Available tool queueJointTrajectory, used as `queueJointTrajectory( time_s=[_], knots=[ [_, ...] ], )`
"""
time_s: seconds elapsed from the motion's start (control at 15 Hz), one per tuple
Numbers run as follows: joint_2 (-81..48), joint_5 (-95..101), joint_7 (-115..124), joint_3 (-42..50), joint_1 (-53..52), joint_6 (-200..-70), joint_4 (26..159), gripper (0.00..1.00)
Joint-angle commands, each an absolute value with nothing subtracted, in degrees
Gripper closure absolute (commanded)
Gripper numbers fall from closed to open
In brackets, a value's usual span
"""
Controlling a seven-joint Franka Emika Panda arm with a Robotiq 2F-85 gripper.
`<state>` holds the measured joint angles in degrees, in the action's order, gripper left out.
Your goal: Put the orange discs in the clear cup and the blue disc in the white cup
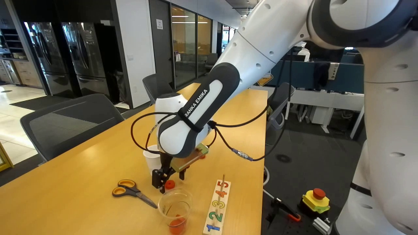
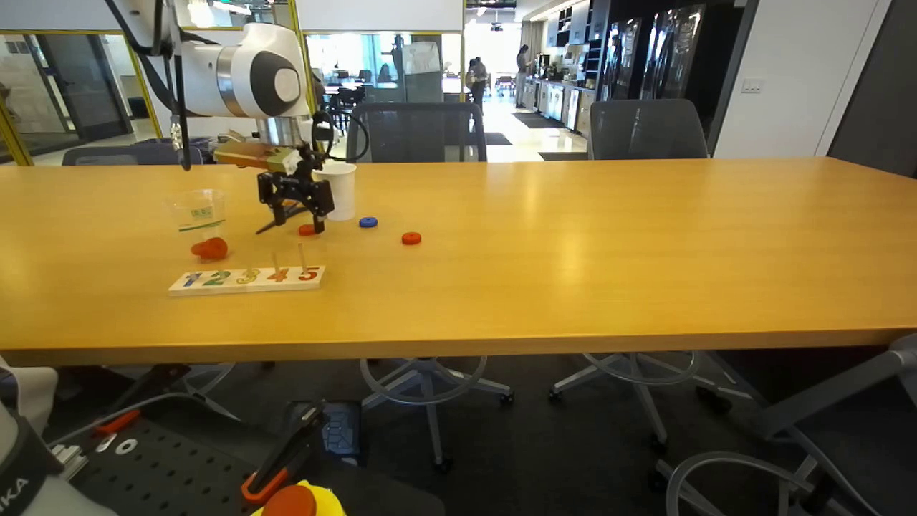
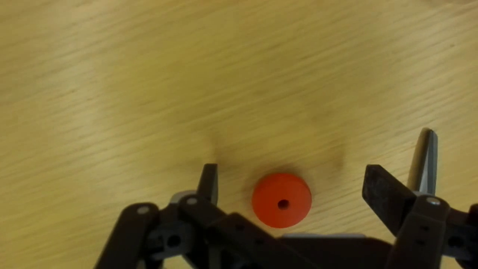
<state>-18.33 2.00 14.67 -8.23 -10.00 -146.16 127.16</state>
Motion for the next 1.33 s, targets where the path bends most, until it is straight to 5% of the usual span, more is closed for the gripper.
queueJointTrajectory(
  time_s=[0.0, 0.27, 0.33, 0.87, 1.27],
  knots=[
    [-20.4, 1.61, 15.07, -7.24, -11.17, -146.34, 123.91, 0.0],
    [-20.82, 1.48, 14.78, -7.18, -11.12, -146.76, 123.39, 0.0],
    [-20.8, 1.21, 14.31, -7.32, -10.9, -147.02, 123.46, 0.25],
    [-20.88, 1.65, 14.39, -6.83, -10.95, -146.94, 123.31, 0.8],
    [-16.11, 2.31, 15.93, -6.08, -11.3, -147.49, 126.66, 0.76]
  ],
)
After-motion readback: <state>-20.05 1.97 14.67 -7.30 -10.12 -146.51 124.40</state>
